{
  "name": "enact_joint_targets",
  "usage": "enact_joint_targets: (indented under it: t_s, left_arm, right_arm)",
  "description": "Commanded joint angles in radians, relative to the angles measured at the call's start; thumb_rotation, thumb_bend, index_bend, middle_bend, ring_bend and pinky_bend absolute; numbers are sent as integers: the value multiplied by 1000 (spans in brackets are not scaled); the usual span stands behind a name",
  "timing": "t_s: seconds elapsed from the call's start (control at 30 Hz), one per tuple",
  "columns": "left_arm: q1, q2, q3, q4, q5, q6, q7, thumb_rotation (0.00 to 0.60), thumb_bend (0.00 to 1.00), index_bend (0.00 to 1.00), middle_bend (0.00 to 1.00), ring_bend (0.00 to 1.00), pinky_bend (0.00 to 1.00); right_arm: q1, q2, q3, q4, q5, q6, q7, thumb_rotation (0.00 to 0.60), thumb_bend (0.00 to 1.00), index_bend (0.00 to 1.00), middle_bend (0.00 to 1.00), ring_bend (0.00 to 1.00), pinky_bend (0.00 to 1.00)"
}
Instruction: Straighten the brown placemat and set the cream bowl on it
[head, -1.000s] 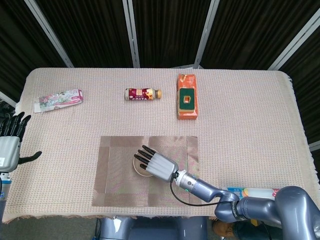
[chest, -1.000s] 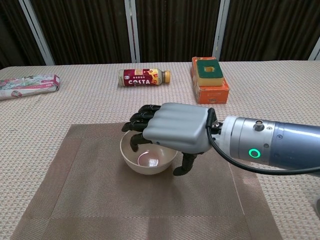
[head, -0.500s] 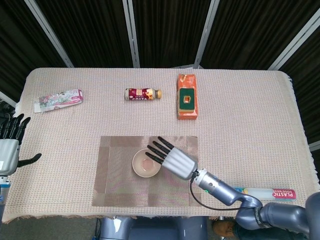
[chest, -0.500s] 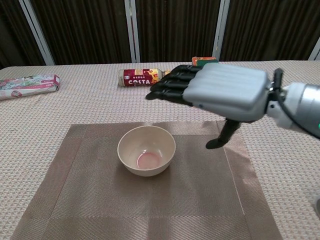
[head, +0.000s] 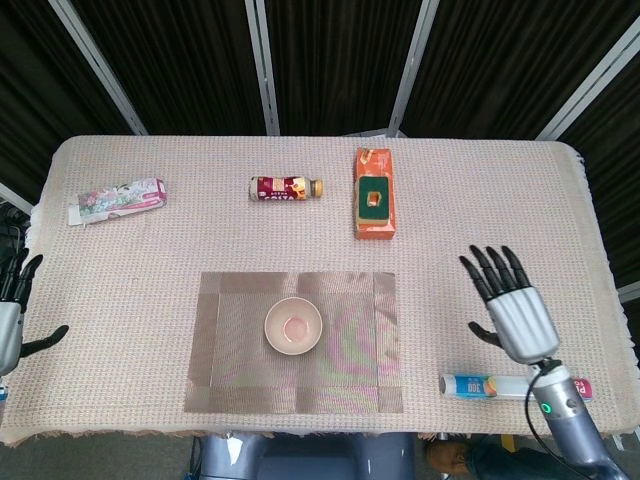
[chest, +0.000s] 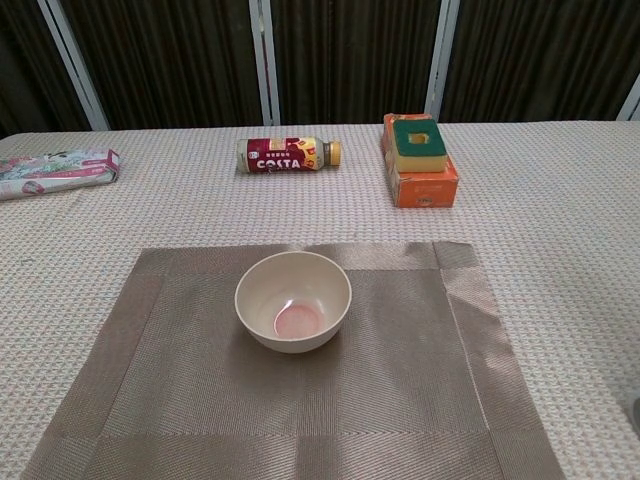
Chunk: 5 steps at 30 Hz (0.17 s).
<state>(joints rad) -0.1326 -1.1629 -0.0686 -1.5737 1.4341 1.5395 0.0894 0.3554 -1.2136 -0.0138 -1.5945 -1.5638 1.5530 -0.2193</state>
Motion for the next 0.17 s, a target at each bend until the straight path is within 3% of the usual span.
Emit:
enact_joint_targets:
  t_s: [0.03, 0.17]
  left_arm:
    - [11, 3, 10, 5, 10, 8, -8, 600, 12, 0, 0, 0, 0]
    - [16, 4, 13, 11, 21, 13, -15, 600, 13, 0, 0, 0, 0]
  right_arm:
    - [-82, -1, -17, 35, 39, 65, 51, 600, 0, 0, 0, 0, 0]
    - [-127, -22, -21, 57, 34, 107, 77, 600, 0, 0, 0, 0, 0]
